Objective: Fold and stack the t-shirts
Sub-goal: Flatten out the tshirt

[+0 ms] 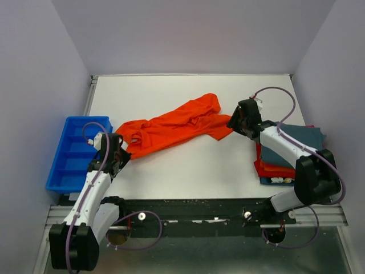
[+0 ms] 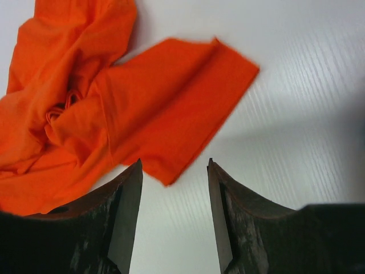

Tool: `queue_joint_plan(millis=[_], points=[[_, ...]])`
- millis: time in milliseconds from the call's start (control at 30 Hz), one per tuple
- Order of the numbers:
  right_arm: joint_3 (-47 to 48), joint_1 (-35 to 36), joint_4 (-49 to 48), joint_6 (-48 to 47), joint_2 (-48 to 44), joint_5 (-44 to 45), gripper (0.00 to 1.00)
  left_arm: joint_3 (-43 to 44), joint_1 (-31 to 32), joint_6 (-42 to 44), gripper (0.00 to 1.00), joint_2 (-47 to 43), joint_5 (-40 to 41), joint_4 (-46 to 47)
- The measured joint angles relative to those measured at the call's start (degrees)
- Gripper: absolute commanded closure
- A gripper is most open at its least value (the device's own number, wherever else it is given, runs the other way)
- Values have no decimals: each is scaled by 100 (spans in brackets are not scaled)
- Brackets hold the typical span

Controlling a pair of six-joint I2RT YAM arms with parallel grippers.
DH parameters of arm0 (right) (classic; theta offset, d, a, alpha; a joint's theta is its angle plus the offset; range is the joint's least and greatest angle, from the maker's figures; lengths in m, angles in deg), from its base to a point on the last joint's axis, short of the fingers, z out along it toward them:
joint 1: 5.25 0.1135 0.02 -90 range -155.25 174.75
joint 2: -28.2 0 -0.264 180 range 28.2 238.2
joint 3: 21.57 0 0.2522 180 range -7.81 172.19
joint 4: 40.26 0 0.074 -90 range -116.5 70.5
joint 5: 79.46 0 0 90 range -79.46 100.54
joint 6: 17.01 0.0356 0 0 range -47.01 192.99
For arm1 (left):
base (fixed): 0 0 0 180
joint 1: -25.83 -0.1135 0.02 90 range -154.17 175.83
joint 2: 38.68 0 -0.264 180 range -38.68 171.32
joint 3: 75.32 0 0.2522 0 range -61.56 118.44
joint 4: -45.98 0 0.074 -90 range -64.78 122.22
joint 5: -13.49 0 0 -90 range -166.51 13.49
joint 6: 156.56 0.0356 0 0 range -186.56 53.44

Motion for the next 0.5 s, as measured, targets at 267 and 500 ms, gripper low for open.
queue_joint_plan(millis=[267, 500], points=[[1460, -146, 782, 367, 1434, 83, 46, -4, -463, 116, 100, -284, -35, -269], [1510, -208, 1279, 673, 1692, 382, 52, -219, -485, 125, 100, -358, -162, -175]])
